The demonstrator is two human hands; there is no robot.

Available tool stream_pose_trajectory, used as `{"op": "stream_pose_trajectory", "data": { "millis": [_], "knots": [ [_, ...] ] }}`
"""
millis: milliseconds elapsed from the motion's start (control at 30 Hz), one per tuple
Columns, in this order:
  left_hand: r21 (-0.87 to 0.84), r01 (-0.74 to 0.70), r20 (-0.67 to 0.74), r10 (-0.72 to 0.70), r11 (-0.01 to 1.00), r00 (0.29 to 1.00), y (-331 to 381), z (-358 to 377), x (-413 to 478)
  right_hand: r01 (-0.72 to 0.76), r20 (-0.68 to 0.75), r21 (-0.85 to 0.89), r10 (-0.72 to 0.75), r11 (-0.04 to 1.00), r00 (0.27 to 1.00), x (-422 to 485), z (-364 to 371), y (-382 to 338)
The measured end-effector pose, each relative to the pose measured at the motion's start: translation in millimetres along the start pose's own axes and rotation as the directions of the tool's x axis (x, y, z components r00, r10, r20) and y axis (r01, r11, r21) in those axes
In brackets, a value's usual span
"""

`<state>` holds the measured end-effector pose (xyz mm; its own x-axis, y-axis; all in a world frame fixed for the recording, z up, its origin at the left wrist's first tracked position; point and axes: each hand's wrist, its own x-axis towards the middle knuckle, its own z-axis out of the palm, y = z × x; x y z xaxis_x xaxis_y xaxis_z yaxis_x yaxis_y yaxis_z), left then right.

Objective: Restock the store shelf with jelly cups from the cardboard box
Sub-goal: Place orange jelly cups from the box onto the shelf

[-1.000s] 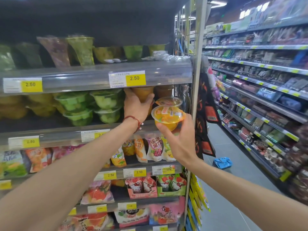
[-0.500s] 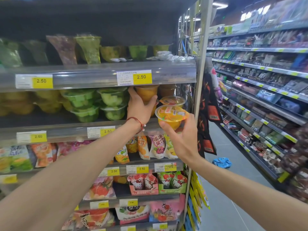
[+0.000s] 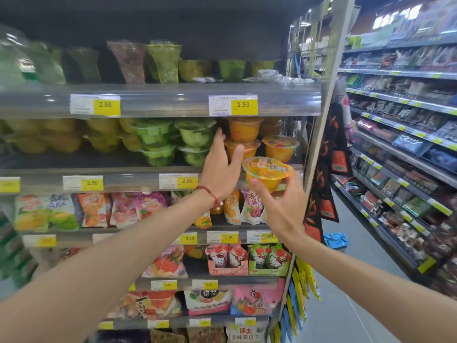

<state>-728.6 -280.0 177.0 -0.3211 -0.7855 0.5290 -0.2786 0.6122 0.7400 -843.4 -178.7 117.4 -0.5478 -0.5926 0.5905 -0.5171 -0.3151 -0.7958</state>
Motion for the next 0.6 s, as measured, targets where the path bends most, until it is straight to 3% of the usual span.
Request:
{"op": "stream_pose_trajectory", "data": {
  "millis": [233, 433, 600],
  "knots": [
    [-0.003, -0.153, 0.071, 0.153, 0.988, 0.986, -22, -72, -45, -0.032, -0.052, 0.038, 0.034, 0.999, 0.998, -31, 52, -22],
    [0.049, -0.192, -0.009, 0.192, 0.980, 0.981, -62, -151, -61, -0.036, -0.002, 0.088, 0.036, 0.995, 0.999, -58, 128, -51],
    [0.133, -0.136, -0.108, 0.151, 0.982, 0.983, -107, -219, -65, 0.029, 0.084, 0.052, -0.034, 0.998, 0.996, -74, 196, -84]
  ]
}}
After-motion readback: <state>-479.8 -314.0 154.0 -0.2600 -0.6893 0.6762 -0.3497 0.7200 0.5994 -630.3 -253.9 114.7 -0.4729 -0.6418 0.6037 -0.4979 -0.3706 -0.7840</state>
